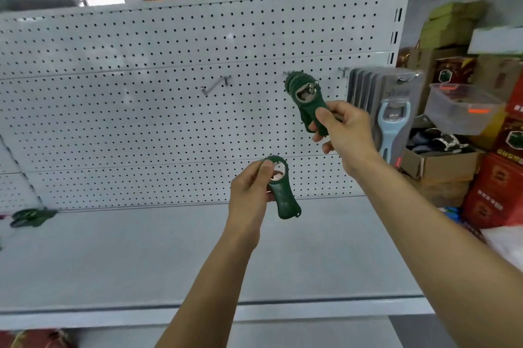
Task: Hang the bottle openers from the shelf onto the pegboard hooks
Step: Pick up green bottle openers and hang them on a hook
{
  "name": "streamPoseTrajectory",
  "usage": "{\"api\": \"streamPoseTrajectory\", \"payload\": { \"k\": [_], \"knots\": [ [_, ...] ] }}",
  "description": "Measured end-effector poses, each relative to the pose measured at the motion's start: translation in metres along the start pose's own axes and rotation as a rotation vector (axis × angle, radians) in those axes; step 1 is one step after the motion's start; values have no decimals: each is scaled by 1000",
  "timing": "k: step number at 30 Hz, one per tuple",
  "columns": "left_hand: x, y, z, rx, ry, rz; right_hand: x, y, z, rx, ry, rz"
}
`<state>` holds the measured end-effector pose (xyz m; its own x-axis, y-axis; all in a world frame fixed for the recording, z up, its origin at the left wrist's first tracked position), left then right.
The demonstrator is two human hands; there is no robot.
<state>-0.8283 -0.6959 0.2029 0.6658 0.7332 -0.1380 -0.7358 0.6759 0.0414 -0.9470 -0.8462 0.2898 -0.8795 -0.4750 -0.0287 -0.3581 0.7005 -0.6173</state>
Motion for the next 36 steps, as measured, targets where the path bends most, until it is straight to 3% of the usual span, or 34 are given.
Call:
{"api": "streamPoseTrajectory", "payload": {
  "k": [5,8,13,15,20,27,30,36],
  "knots": [
    [-6,-2,2,9,13,-32,4,4,10,-42,10,26],
    [-12,0,6,-1,24,-47,4,29,26,-187,82,16],
    [-19,4,14,-60,69,-80,-18,90,36,-352,127,-242],
    [-19,6,19,-91,88,-89,-24,101,31,-321,88,-288],
    [-17,13,25,-137,55,-72,-9,86,7,-128,91,-139],
    [-18,23,14,-306,-402,-18,7,50,-36,123,42,38],
    [-18,27,6,-345,-569,-2,16,34,-42,146,20,109],
    [-10,30,-9,-357,-682,13,19,16,-28,97,62,127]
  ]
}}
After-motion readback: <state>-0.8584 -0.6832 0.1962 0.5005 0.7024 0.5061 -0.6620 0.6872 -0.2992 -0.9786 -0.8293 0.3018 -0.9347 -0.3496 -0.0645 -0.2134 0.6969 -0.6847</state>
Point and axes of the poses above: each hand's wrist, its own y-axis away from the middle knuckle, its own x-axis out of the back of the hand, z = x × y, the point moved 9 cm from there along -y, towards the middle knuckle, and after that the axes turned 14 degrees about x, right-handed, at the moved point
